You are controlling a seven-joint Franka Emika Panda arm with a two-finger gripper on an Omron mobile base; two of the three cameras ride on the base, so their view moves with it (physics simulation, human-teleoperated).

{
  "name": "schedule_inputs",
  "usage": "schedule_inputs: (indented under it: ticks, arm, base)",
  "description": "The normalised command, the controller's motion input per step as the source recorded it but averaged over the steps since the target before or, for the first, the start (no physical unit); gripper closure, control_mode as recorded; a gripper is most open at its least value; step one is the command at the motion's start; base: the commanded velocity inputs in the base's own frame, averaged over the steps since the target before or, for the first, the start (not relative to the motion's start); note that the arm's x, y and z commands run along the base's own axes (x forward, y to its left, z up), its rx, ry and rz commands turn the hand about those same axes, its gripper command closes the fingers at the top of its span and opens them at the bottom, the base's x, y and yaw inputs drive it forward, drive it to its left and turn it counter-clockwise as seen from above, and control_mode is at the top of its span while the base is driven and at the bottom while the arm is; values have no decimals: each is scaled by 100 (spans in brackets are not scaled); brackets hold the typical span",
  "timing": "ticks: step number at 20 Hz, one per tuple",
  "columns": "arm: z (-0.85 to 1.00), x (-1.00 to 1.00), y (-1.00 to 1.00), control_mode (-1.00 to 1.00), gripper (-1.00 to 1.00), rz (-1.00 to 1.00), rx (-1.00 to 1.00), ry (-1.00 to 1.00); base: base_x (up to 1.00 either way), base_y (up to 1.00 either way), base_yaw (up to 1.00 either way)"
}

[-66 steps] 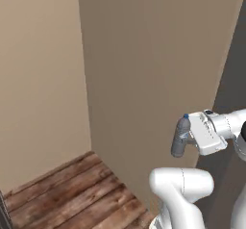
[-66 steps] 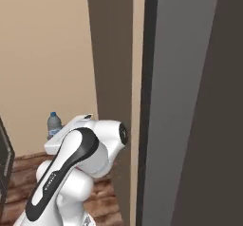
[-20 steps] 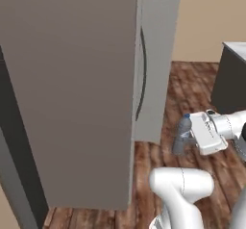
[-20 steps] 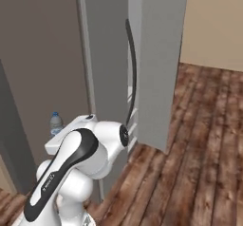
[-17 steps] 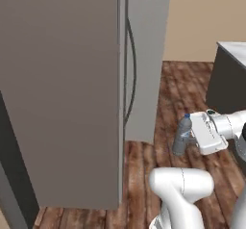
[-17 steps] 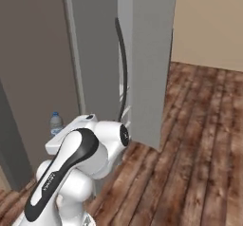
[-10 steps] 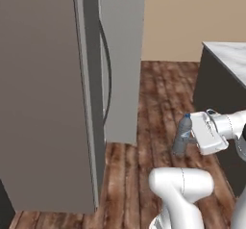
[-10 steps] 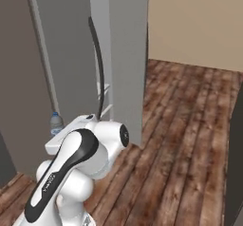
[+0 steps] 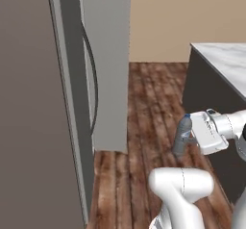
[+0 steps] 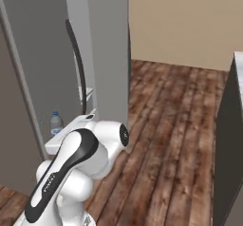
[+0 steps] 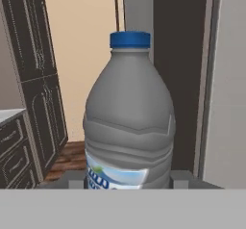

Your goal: Take the bottled waters from the counter and place them in the freezer to freeze. Close the freezer door after placing the bottles.

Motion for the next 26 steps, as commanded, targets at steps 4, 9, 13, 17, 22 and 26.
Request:
schedule_inputs:
  ticks: [4, 9, 13, 17, 22, 26]
  arm:
    - [0, 0, 0, 100, 100, 0, 0, 0]
    - [0, 0, 0, 100, 100, 0, 0, 0]
    - [0, 0, 0, 100, 100, 0, 0, 0]
    - [0, 0, 0, 100, 100, 0, 0, 0]
    - [0, 0, 0, 100, 100, 0, 0, 0]
    - [0, 0, 0, 100, 100, 0, 0, 0]
  base:
    - [63, 0, 3]
    - [62, -6, 20]
    - [62, -16, 28]
    - [62, -5, 34]
    - [48, -25, 52]
    - [30, -33, 62]
